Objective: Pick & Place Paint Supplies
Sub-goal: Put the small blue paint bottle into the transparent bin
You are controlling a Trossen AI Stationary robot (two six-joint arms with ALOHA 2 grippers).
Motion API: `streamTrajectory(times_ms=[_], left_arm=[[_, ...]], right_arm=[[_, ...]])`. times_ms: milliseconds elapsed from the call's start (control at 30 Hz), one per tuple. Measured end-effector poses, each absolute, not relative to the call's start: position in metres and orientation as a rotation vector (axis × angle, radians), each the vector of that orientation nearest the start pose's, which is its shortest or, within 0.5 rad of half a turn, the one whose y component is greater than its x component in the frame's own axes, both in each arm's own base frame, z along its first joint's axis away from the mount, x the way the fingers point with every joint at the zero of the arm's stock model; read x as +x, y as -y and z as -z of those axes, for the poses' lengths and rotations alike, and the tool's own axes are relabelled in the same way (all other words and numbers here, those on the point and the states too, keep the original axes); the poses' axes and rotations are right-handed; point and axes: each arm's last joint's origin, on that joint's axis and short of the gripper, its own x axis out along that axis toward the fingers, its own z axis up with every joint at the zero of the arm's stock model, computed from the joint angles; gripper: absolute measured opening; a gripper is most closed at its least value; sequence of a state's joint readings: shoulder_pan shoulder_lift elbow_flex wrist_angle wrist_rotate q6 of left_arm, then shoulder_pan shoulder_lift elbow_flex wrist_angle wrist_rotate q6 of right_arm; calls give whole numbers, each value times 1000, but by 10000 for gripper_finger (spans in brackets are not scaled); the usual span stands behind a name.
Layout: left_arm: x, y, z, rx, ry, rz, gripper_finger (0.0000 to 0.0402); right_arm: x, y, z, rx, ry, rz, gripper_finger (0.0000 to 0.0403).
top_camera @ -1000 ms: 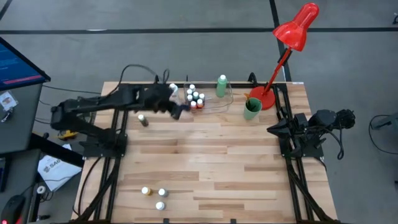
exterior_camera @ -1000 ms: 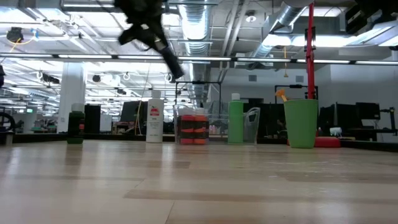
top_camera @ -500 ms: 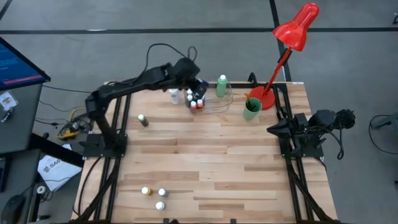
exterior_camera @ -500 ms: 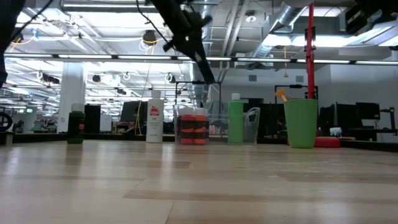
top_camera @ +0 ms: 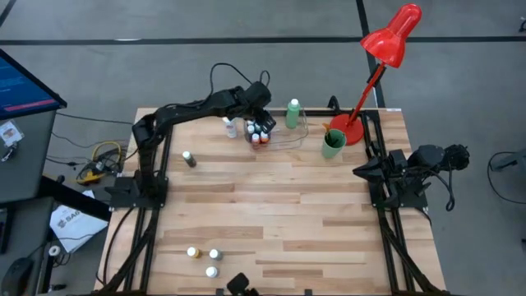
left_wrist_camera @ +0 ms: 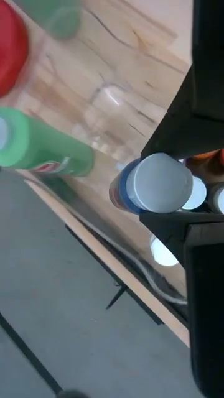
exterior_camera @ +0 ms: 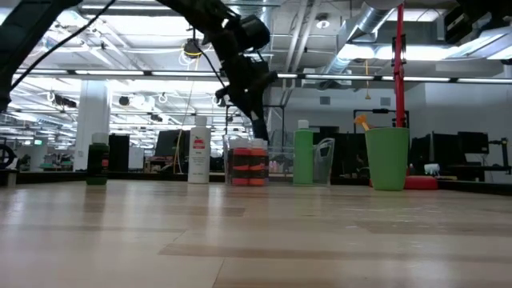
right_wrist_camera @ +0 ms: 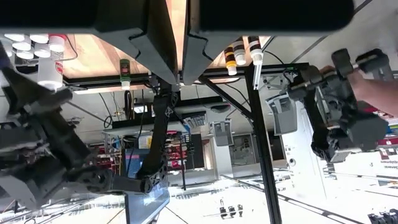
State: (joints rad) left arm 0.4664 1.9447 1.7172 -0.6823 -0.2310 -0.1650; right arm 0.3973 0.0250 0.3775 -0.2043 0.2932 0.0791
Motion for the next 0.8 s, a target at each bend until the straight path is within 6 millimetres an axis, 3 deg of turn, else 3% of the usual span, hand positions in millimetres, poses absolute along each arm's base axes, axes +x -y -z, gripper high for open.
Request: streamTrajectory(times_ms=[267,600,800], left_arm=[[390,-205,-245,-254,-946,-718,96],[380,-226,-243,-307,-934,-723,97],[388,-225,-231,-312,-934,-697,97]], right_arm=[[58,-15,-265,129,135,-109,21],[58,-15,-265,129,135,-109,21],[58,-15,-265,129,135,-109,21]])
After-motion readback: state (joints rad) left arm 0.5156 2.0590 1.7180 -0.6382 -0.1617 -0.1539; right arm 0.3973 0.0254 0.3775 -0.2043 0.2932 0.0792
